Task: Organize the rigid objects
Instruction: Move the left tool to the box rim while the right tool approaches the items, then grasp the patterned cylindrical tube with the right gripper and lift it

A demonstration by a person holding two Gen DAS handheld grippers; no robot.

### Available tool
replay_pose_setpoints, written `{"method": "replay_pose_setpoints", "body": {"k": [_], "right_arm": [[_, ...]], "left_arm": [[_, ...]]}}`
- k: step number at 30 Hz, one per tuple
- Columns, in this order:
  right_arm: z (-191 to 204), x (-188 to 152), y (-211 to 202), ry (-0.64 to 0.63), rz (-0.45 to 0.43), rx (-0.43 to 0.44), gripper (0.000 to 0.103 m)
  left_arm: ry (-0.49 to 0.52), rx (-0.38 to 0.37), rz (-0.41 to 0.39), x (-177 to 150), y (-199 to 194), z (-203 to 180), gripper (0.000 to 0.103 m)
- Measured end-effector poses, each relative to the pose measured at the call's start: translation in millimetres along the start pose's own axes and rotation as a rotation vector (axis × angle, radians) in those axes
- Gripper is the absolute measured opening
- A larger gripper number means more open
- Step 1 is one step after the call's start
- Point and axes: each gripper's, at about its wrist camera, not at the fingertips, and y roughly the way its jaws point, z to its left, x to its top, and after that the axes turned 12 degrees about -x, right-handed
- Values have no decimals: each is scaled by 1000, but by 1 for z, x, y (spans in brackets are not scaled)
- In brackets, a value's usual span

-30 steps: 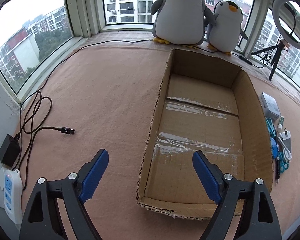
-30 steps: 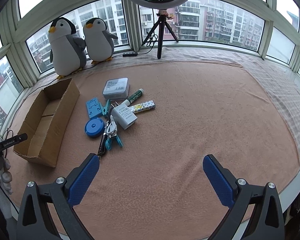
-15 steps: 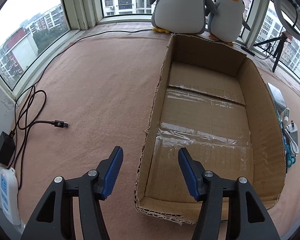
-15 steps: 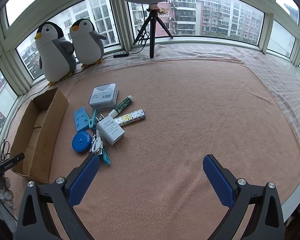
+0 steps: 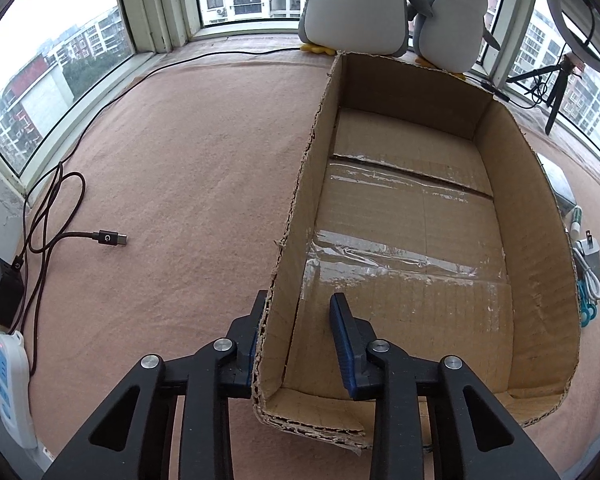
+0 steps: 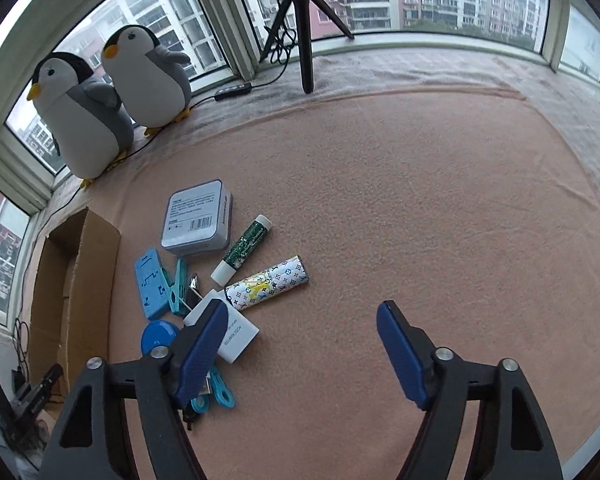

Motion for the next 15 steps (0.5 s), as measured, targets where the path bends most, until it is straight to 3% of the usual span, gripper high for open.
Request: {"method": "replay_pose_setpoints", "body": {"k": [4,11,15], "right_arm": [[1,9,25,74,106,43,52],[0,14,56,213,228,92,51],[0,19,57,249,228,92,51]], "left_arm": [[-2,-1,-4,-1,0,0,31],[0,-1,-6,0,-1,1,30],[1,-2,-8,0,-1,2,30]]}}
